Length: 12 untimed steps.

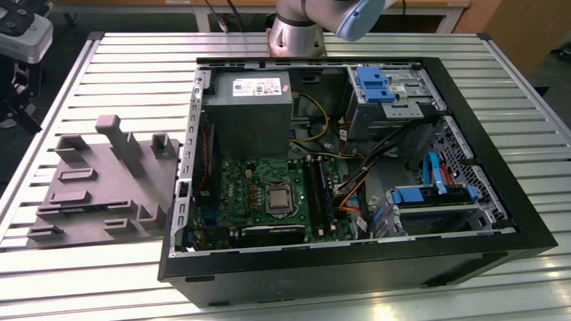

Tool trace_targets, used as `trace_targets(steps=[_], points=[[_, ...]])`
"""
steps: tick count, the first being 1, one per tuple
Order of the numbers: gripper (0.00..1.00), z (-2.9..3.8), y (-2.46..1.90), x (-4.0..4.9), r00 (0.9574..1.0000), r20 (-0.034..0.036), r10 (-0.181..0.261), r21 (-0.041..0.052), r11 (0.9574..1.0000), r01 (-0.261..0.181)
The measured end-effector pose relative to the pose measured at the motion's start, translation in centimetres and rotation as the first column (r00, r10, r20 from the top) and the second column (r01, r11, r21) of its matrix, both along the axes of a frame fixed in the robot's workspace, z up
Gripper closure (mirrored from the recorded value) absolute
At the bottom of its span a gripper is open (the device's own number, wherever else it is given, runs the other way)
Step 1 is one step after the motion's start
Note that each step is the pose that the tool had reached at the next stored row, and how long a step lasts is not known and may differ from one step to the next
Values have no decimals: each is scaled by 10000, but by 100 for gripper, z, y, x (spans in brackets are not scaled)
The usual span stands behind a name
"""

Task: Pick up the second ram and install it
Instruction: 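Pick up the second ram and move it above second insertion slot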

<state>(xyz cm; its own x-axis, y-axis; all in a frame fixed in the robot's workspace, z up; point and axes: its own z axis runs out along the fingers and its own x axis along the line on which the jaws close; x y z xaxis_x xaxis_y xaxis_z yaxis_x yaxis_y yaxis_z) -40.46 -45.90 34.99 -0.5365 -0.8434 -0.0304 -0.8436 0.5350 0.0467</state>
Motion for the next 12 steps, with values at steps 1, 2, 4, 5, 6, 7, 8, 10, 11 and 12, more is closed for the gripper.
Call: trace_targets(steps=[1, 2, 4, 5, 6, 7, 8, 10, 11, 12], points=[[89, 0, 0, 0, 9999, 0, 134, 0, 9999, -134], [89, 0, 0, 0, 9996, 0, 269, 0, 9996, -269], [89, 0, 0, 0, 9986, -1, 537, 0, 9986, -537], [89, 0, 0, 0, 9977, 0, 673, 0, 9977, -673], [89, -1, 0, 0, 9967, 0, 809, 0, 9967, -809], [89, -1, 0, 0, 9954, 0, 954, 0, 9954, -954], [89, -1, 0, 0, 9940, 0, 1094, 0, 9940, -1094], [89, -2, 0, 0, 9905, 0, 1377, 0, 9905, -1377], [89, -2, 0, 0, 9886, 0, 1509, 0, 9886, -1509], [89, -3, 0, 0, 9863, 0, 1648, 0, 9863, -1648]])
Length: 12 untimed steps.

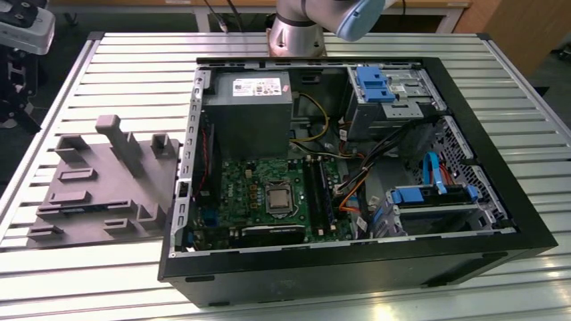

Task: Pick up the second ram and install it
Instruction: 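Pick up the second ram and move it above second insertion slot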

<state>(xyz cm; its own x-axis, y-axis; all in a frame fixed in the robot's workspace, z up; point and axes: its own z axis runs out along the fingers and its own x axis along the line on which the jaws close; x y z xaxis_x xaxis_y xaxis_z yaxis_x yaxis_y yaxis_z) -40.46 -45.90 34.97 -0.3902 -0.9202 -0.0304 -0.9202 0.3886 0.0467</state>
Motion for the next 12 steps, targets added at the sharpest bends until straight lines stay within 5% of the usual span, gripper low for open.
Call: trace_targets(steps=[6, 12], points=[[89, -3, 0, 0, 9964, 0, 848, 1, 9964, -848], [89, -8, 0, 0, 9849, 1, 1729, 1, 9849, -1729]])
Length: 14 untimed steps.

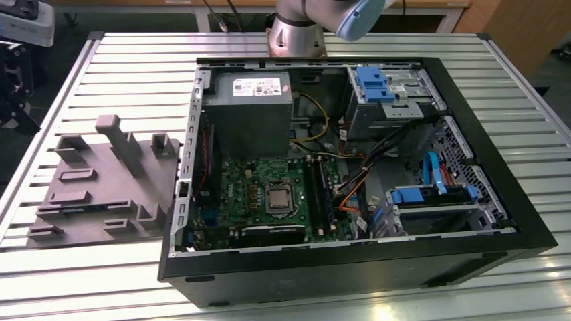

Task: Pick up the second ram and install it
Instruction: 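Pick up the second ram and move it above second insertion slot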

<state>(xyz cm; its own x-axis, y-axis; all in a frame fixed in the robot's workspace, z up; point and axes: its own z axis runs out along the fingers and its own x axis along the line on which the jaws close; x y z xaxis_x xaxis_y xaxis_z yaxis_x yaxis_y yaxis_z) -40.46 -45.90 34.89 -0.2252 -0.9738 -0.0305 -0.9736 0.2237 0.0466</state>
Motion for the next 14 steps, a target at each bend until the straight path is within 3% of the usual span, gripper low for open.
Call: trace_targets(steps=[3, 7, 10, 14], points=[[89, -4, 0, 0, 9990, -1, 450, 0, 9990, -450], [89, -9, 0, 0, 9943, -1, 1066, 0, 9943, -1066], [89, -13, 0, 0, 9885, -1, 1512, -1, 9885, -1512], [89, -19, 0, 0, 9774, 0, 2113, 0, 9774, -2113]])
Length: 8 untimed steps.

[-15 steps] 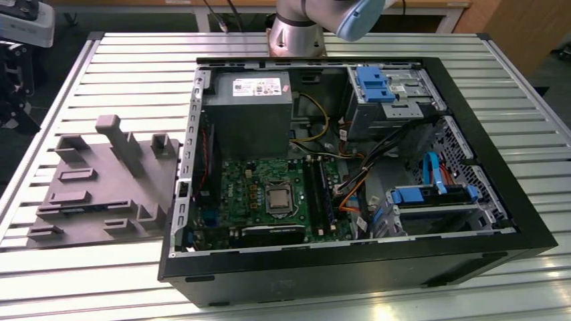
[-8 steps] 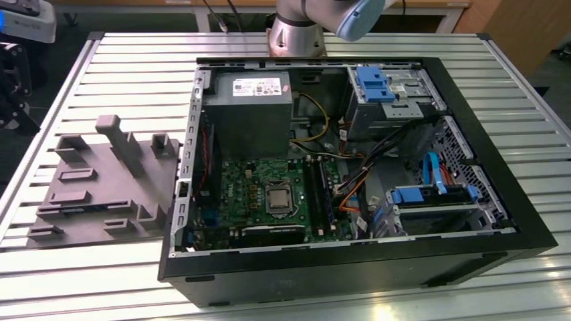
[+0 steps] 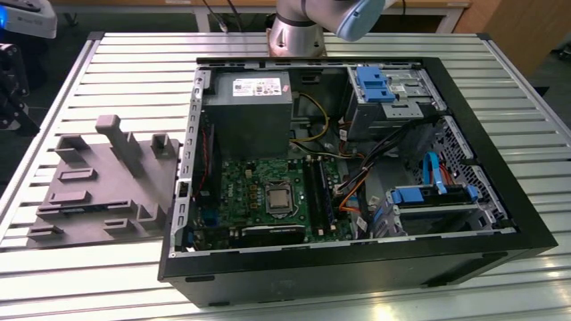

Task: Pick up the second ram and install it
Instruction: 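Pick up the second ram and move it above second insertion slot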

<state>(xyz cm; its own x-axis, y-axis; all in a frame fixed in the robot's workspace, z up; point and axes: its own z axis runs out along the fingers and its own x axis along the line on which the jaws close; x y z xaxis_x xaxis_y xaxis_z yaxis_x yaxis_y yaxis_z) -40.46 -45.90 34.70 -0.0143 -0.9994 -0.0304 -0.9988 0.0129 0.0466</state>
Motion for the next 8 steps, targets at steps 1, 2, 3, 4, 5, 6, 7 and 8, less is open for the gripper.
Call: trace_targets(steps=[1, 2, 3, 4, 5, 6, 7, 8], points=[[89, -2, 0, 0, 9999, 0, 152, 0, 9999, -152], [89, -3, 0, 0, 9995, 0, 301, 0, 9995, -301], [89, -4, 0, 0, 9990, 0, 446, 0, 9990, -446], [89, -6, 0, 0, 9982, -1, 601, -1, 9982, -601], [89, -8, 0, 0, 9973, -1, 736, -1, 9973, -736], [89, -9, 0, 0, 9962, -1, 866, 0, 9962, -866], [89, -11, 0, 0, 9952, -1, 974, -1, 9952, -974], [89, -12, 0, 0, 9944, -2, 1059, -1, 9944, -1059]])
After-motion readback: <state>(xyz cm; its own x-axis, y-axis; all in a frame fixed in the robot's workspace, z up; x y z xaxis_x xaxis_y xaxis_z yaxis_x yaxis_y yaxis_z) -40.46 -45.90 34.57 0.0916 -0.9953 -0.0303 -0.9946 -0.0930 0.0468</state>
